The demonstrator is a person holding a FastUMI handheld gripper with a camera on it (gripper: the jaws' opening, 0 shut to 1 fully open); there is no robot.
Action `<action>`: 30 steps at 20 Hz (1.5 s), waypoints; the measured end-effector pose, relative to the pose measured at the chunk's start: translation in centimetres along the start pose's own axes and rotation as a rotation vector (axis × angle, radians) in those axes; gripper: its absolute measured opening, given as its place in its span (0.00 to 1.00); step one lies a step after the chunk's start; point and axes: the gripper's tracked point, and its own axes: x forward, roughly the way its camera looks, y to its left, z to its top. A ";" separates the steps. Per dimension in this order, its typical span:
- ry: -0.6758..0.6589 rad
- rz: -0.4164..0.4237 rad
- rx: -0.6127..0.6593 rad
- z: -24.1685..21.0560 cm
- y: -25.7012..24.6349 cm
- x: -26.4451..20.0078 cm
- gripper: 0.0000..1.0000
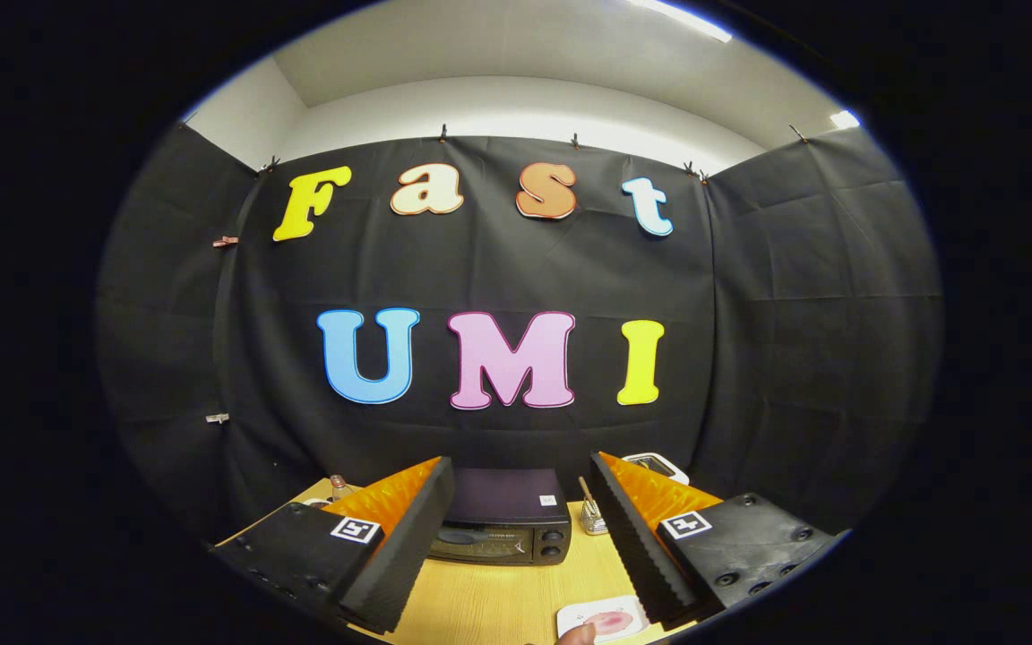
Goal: Open the toaster oven, put the food inside, and close the toaster oven door.
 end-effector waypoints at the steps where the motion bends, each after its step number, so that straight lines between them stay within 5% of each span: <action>1: 0.012 0.004 -0.004 -0.6 0.4 0.2 0.97; 7: 0.093 0.025 0.009 -5.2 3.7 3.8 0.98; 14: 0.260 0.059 0.062 -15.2 7.2 11.3 0.98; 22: 0.430 0.013 -0.023 -26.4 10.1 18.1 0.98; 30: 0.497 -0.028 -0.001 -30.4 10.9 21.2 0.98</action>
